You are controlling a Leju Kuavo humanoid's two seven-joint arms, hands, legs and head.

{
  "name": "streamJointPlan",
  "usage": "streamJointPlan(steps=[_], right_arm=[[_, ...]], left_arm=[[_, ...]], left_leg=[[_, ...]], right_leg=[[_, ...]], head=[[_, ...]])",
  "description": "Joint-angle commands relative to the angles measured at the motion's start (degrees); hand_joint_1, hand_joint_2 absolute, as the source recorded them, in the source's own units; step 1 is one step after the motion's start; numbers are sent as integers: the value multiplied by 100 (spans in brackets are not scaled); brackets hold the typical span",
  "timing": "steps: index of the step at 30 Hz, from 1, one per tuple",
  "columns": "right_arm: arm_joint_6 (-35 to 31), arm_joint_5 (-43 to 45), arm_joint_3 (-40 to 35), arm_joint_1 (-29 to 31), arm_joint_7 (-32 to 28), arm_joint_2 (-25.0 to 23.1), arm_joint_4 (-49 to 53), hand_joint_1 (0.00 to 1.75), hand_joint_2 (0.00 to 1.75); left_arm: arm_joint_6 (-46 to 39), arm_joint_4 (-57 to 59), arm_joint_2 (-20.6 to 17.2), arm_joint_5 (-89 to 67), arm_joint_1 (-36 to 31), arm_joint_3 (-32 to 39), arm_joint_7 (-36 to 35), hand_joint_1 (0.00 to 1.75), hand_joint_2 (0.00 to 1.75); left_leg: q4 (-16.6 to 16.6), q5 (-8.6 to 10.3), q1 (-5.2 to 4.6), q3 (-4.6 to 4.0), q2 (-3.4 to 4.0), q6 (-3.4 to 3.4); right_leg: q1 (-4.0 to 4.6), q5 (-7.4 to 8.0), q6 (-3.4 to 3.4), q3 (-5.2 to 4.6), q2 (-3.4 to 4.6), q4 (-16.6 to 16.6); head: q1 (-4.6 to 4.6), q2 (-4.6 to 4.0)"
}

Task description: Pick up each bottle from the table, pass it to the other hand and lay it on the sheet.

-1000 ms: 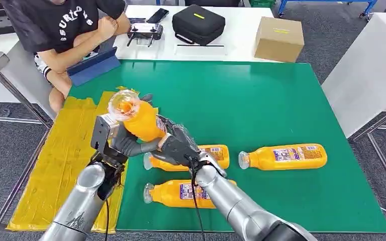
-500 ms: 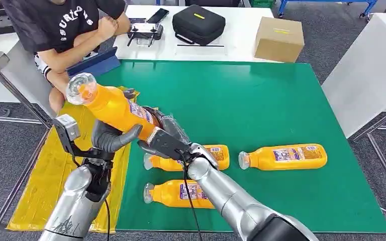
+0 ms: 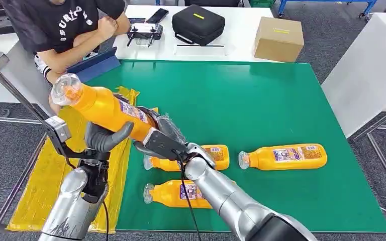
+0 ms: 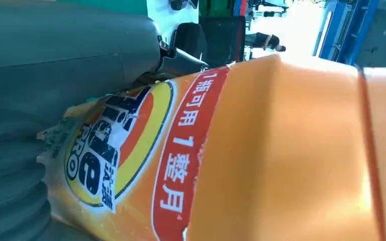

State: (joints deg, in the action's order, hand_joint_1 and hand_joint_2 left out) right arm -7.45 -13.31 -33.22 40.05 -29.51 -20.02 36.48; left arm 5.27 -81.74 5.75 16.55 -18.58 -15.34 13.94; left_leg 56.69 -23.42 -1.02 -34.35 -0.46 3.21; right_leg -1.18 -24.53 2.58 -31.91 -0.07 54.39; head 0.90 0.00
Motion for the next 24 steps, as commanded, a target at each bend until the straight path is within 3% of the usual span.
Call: streamJointPlan(steps=[1, 6, 7, 12, 16, 21, 24], right_arm=[[15, -20, -130, 83, 64, 164, -312, 175, 175], [-89, 51, -1, 74, 61, 176, -242, 175, 175], [-263, 9, 31, 39, 70, 214, -112, 0, 175], [-594, -254, 102, -240, 472, 599, 994, 0, 175], [-736, -309, 136, -298, 483, 613, 1113, 0, 175], [-1120, -1219, 108, -1068, 1100, 1350, 3062, 0, 175], [-1605, -2124, 113, -1422, 1422, 1681, 3944, 0, 175]], left_arm=[[-110, 92, -73, 68, -298, 243, 35, 175, 175], [-280, 125, -65, -22, -295, 291, 114, 175, 175], [-435, 104, -68, -166, -292, 321, 169, 175, 175], [-1006, -27, -76, -823, -229, 547, 299, 175, 175], [-1175, -21, -71, -1038, -226, 561, 325, 175, 175], [-1410, -136, -82, -1400, 126, 992, 338, 175, 175], [-1994, -78, -115, -2251, 264, 1111, 495, 175, 175]], left_leg=[[2, -4, 9, 11, -7, -20], [2, -4, 9, 13, -8, -21], [1, -3, 8, 10, -8, -20], [6, -4, 9, 8, -10, -23], [2, -1, 6, 7, -9, -20], [-2, -1, 8, 12, -12, -22], [-6, -2, 5, 15, -7, -18]], right_leg=[[8, -5, -13, 17, -9, -3], [8, -5, -13, 19, -10, -4], [7, -4, -12, 16, -10, -4], [8, -7, -14, 14, -13, 1], [6, 4, -24, 11, -12, -3], [7, 2, -25, 19, -20, -10], [5, 3, -23, 21, -13, -13]], head=[[0, 0], [0, 0], [0, 0], [2, 0], [2, 0], [2, 0], [2, 0]])
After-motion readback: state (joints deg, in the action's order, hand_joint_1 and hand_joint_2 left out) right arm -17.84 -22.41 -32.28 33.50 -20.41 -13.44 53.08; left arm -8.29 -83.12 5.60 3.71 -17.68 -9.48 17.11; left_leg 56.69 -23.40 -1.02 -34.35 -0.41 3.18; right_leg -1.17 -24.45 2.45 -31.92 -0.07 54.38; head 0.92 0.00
